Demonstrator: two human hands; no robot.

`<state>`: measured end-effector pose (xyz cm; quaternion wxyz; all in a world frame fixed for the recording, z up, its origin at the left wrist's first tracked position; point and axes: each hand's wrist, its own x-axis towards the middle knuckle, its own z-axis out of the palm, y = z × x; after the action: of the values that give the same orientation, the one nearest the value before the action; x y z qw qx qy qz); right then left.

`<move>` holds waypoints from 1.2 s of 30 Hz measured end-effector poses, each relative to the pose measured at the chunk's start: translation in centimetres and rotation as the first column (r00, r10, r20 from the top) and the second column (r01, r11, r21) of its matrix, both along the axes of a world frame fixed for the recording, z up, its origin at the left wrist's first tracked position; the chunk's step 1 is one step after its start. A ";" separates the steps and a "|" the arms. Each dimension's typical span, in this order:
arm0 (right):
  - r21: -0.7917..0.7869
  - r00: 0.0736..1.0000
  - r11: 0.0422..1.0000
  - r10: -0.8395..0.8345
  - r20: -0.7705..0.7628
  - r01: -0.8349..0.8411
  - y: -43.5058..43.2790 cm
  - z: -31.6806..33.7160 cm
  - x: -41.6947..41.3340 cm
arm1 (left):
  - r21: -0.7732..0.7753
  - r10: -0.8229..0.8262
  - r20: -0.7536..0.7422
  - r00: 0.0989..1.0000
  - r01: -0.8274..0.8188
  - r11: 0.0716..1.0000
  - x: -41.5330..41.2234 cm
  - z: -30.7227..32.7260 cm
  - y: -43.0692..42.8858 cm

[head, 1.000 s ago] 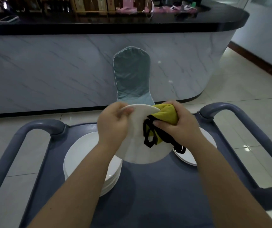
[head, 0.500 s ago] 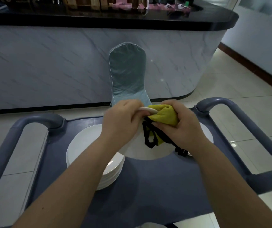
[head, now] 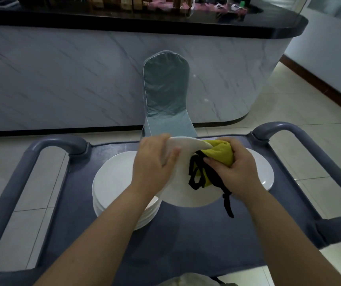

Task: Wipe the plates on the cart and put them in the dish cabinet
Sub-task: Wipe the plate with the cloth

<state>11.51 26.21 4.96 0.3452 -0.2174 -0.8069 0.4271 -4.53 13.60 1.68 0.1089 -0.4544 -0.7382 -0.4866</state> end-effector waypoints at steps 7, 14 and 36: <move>0.083 0.991 0.987 0.134 0.009 -0.134 0.1 4.2 -1.4 | 0.051 -0.067 -0.251 0.966 0.082 0.995 -1.0 6.3 1.5; -0.268 0.976 0.951 -0.190 -0.109 0.155 -1.3 -0.8 -0.1 | 0.148 0.118 0.782 0.612 -0.367 0.918 -0.3 1.6 0.1; -0.325 0.956 0.924 -0.259 -0.138 0.203 -1.0 -2.6 0.1 | 0.057 0.157 0.784 0.601 -0.321 0.945 1.3 -0.4 0.4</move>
<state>11.66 25.26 2.31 0.4262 -0.3230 -0.6651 0.5212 -3.28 14.03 1.33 -0.1085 -0.0870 -0.7172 -0.6829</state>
